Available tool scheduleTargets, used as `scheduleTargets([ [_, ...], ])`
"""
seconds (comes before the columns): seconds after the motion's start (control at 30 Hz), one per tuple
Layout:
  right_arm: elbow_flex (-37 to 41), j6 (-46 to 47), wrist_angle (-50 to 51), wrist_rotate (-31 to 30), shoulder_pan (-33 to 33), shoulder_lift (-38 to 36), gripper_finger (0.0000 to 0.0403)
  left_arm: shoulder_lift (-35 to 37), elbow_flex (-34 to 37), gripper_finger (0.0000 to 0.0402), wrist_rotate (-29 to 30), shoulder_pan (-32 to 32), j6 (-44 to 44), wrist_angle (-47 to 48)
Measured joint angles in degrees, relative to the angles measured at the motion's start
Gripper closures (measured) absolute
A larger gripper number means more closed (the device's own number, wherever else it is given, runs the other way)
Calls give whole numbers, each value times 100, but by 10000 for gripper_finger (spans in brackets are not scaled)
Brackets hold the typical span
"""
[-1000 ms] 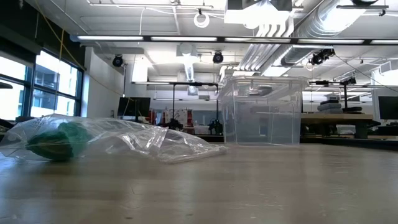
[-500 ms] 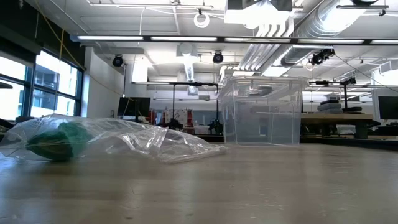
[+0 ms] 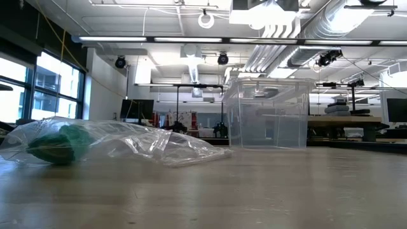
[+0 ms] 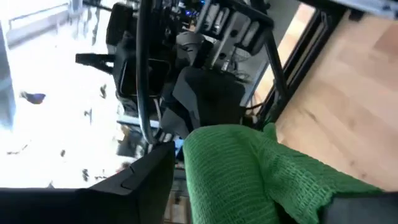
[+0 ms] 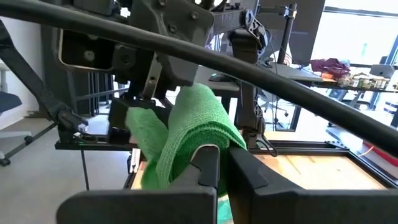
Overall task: Roll bandage
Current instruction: Roll the green bandage
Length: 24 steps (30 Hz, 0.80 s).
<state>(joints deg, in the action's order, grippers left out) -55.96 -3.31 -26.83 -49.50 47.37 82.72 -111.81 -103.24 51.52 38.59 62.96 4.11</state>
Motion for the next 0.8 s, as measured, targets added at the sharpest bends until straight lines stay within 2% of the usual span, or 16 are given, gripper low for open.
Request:
scheduleTargets([
  [0.13, 0, 30, 40, -2, 0, 0, 403, 0, 0, 158, 164, 21, 153, -74],
  [0.27, 0, 46, 44, -4, 3, 0, 403, 0, -9, 140, 423, 16, -919, -396],
  [0.37, 0, 45, 75, 6, 3, 0, 403, 1, -315, 132, 405, -19, -1697, -111],
  [0.63, 2, 86, 93, 26, 9, 0, 403, 20, -882, 129, -931, -156, -3595, -94],
  [0.7, 2, 90, 110, 24, 9, 0, 403, 20, -940, 129, -1387, -162, -3635, 1],
  [0.77, 2, 85, 126, 26, 9, 3, 403, 20, -957, 129, -1874, -119, -3149, 254],
  [0.8, 2, 87, 133, 26, 9, 4, 403, 10, -957, 129, -1935, -72, -2936, 340],
])
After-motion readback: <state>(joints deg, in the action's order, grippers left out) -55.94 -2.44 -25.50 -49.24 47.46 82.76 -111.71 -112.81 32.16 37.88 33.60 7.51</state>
